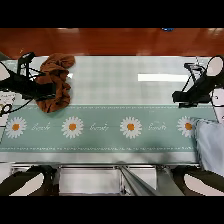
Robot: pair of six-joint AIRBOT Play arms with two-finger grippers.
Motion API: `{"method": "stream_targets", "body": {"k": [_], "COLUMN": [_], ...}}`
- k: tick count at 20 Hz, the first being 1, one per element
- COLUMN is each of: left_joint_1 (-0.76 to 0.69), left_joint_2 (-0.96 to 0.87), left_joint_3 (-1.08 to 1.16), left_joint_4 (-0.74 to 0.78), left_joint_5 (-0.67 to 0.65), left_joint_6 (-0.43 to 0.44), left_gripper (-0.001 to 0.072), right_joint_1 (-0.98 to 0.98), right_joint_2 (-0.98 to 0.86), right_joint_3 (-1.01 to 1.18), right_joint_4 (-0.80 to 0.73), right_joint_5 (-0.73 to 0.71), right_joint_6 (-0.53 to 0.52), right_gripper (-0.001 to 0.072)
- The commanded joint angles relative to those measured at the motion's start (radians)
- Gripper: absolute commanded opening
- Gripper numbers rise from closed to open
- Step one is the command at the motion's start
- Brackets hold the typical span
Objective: Fold the shirts.
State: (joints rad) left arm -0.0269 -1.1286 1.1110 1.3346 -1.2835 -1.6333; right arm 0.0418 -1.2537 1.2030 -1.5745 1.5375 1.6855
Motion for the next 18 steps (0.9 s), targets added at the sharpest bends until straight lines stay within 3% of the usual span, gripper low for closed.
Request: {"method": "stream_targets", "body": {"k": [1,18], "left_joint_1": [0.0,0.0], "left_joint_2": [0.0,-0.001], "left_joint_3": [0.001,0.001], "left_joint_4": [0.0,0.0], "left_joint_5": [0.0,0.013], "left_joint_6": [0.0,0.0], "left_gripper": [0.0026,0.0026], "right_joint_1": [0.001,0.001], "right_joint_2": [0.0,0.0], "right_joint_3": [0.0,0.0], "right_joint_4": [0.0,-0.018], "right_joint_5": [0.0,-0.066], "right_joint_6": [0.0,-0.045], "right_gripper": [0.0029,0.0028]}}
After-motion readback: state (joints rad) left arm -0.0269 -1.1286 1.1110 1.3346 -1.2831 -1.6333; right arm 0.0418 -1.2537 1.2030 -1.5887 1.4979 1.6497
